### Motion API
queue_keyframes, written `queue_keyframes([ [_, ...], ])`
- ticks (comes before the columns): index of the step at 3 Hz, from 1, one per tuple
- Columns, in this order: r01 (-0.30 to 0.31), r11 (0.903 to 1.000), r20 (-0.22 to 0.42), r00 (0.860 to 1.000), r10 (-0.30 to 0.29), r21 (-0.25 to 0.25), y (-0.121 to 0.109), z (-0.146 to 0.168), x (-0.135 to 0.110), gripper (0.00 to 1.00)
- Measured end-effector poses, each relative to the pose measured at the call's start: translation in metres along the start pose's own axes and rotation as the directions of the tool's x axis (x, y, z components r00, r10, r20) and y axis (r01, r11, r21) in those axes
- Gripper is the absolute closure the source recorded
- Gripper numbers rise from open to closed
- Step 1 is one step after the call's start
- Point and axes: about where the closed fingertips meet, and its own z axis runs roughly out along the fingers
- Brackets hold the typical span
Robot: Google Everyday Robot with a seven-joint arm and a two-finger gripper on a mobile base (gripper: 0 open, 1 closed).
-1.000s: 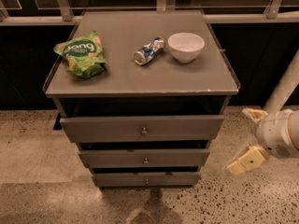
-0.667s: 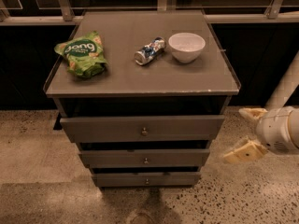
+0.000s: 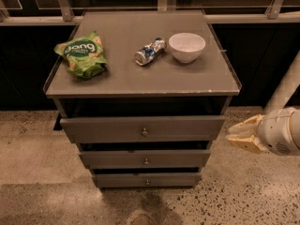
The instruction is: Open top drawer
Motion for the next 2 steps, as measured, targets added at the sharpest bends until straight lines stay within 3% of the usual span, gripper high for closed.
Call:
queue_keyframes([
  [1, 0.000, 1.0000, 0.000, 1.000, 0.000, 0.000, 0.000, 0.000, 0.000, 0.88],
  [2, -0.049, 0.9984, 0.039, 0.998, 0.047, 0.027, -0.006, 0.017, 0.010, 1.00],
])
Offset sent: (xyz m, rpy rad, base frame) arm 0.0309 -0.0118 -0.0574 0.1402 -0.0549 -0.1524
